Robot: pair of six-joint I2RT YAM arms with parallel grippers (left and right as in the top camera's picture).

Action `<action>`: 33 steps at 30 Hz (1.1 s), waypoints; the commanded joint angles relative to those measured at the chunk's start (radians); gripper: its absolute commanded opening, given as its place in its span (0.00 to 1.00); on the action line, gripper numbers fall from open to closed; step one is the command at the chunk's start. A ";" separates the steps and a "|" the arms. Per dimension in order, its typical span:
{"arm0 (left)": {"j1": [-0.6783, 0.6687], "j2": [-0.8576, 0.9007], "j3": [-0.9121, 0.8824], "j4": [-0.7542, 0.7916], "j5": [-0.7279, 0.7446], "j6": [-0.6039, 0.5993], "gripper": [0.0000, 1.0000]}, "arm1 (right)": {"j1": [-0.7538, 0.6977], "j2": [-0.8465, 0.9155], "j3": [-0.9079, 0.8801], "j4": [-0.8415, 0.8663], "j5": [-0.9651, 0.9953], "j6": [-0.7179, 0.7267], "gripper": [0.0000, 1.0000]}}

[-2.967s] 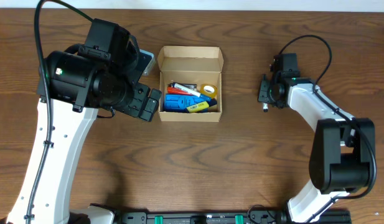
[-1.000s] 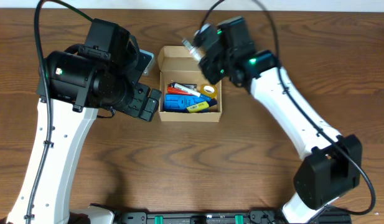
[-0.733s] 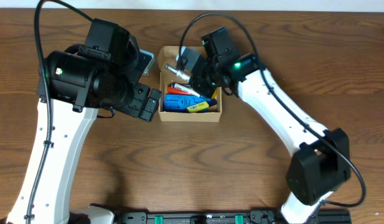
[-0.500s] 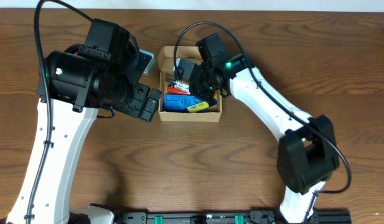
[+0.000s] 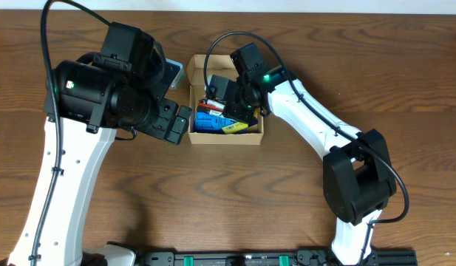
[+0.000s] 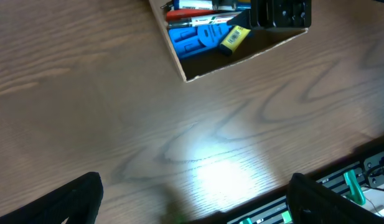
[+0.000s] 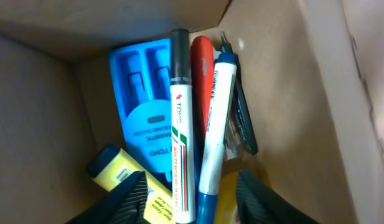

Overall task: Pack container
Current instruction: 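Lower the black marker into the box and release it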

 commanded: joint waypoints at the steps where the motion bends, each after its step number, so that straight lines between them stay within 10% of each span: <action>1: -0.001 -0.005 0.005 -0.003 0.004 0.010 0.95 | 0.001 -0.039 0.036 0.000 -0.005 0.111 0.50; 16: -0.001 -0.005 0.005 -0.003 0.004 0.010 0.95 | -0.139 -0.331 0.057 -0.047 0.094 0.534 0.33; 23: -0.001 -0.005 0.005 0.034 0.005 0.010 0.95 | -0.295 -0.301 0.019 -0.110 0.093 0.733 0.03; 33: -0.001 -0.004 0.005 0.099 0.006 0.011 0.95 | -0.371 -0.138 -0.093 0.001 0.024 0.928 0.01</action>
